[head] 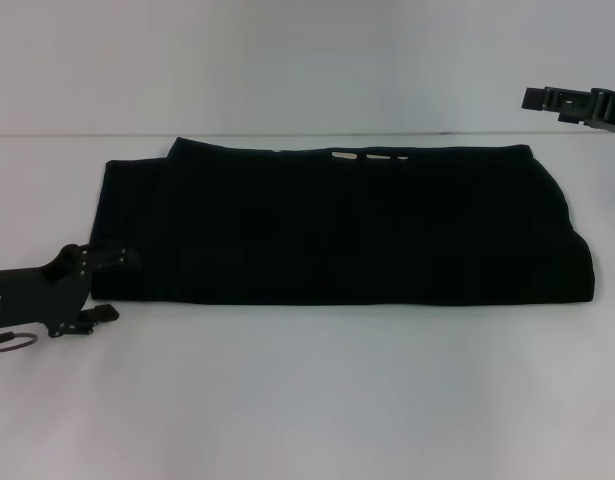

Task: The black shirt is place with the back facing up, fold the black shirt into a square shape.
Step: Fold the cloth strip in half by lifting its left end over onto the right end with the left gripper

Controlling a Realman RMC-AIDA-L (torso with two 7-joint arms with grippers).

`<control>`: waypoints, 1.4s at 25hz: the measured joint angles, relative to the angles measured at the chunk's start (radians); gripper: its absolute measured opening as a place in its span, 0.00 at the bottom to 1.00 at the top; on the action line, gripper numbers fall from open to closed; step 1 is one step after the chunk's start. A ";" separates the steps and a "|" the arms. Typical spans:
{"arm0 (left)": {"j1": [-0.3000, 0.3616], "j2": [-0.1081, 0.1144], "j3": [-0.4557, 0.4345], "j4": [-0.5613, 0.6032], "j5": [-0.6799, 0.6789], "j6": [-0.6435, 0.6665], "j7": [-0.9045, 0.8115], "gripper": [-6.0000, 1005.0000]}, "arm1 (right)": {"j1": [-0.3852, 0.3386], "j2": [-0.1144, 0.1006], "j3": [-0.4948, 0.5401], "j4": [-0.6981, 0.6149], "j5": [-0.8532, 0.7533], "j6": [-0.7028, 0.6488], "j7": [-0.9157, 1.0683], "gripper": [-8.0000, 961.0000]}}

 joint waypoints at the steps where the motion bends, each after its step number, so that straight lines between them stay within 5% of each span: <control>1: -0.001 0.000 0.000 0.000 0.000 -0.001 0.001 0.89 | 0.000 0.000 0.000 0.000 0.000 0.000 0.002 0.92; 35: -0.020 0.006 0.012 -0.001 0.003 -0.063 0.036 0.89 | -0.007 0.000 0.007 -0.011 0.000 -0.013 0.020 0.92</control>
